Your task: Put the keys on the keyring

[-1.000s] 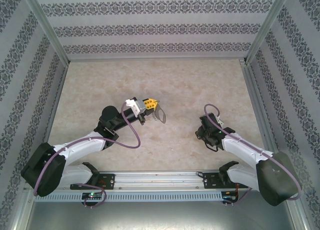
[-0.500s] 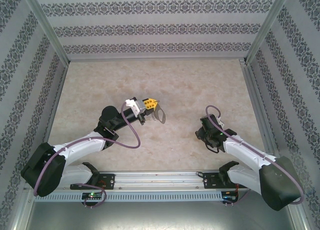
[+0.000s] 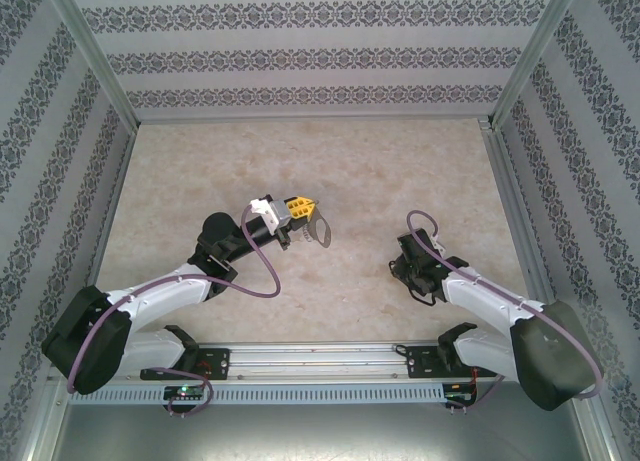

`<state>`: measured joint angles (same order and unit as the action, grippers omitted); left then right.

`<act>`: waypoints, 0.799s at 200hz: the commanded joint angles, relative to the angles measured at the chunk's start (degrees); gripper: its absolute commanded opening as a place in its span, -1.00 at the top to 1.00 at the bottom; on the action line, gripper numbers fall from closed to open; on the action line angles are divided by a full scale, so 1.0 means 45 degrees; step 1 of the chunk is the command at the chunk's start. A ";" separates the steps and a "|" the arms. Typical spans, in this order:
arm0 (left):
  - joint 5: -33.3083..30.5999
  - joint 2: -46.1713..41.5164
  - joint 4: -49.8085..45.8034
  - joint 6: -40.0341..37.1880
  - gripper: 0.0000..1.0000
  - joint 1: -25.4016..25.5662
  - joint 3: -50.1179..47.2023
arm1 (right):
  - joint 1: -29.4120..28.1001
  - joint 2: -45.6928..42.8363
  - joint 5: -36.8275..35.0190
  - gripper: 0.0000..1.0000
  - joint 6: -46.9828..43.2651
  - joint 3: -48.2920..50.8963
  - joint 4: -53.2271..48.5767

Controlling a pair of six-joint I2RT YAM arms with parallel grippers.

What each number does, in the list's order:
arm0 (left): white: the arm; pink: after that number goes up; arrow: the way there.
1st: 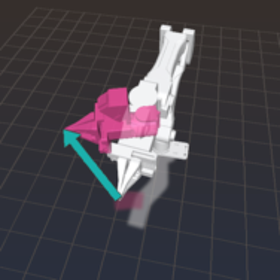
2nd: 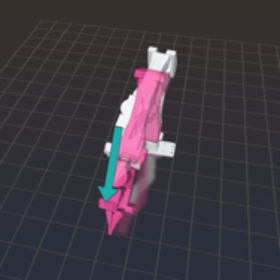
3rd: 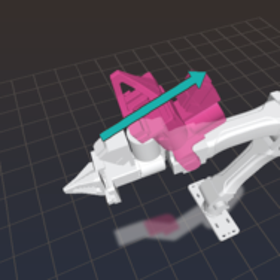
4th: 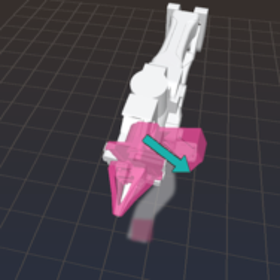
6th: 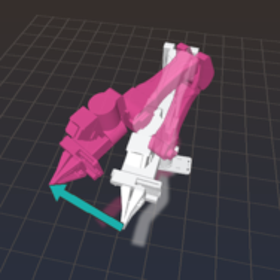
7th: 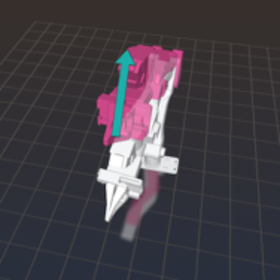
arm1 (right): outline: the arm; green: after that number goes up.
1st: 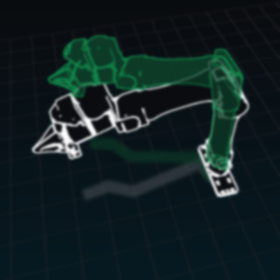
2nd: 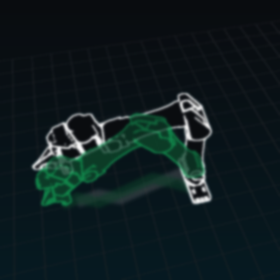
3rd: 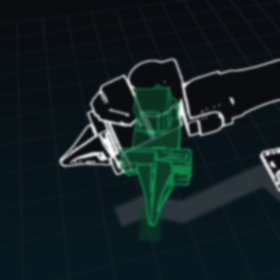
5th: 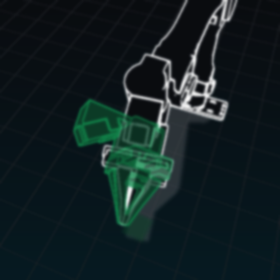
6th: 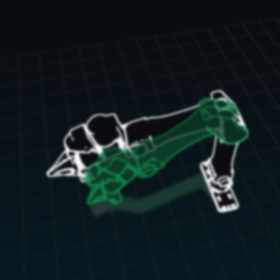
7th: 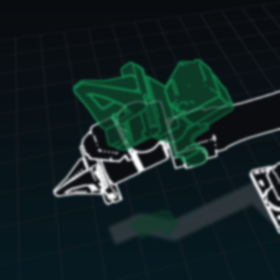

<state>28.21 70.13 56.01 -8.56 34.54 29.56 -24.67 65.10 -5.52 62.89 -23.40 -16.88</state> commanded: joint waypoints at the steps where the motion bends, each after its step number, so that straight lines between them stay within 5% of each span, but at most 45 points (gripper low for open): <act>1: 0.0023 -0.0251 0.0916 0.0067 1.00 0.0176 -0.0103 | -0.0195 0.0015 0.0086 0.69 -0.0014 -0.0044 -0.0372; 54: 0.0060 -0.0193 0.0972 0.0146 1.00 0.0175 -0.0075 | -0.0184 -0.0866 0.0073 1.00 -0.0278 -0.0125 -0.0914; 87: 0.0070 -0.0231 0.0955 0.0154 1.00 0.0175 -0.0065 | -0.0166 -0.1379 0.0336 1.00 -0.0580 -0.0341 -0.0942; 160: 0.0233 -0.0164 0.0662 0.0309 1.00 0.0195 0.0169 | -0.0047 -0.4081 0.3007 1.00 -0.3378 -0.0784 0.3948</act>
<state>28.25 70.13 56.14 -8.51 34.54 29.56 -25.26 49.10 2.55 54.33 -24.08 -8.60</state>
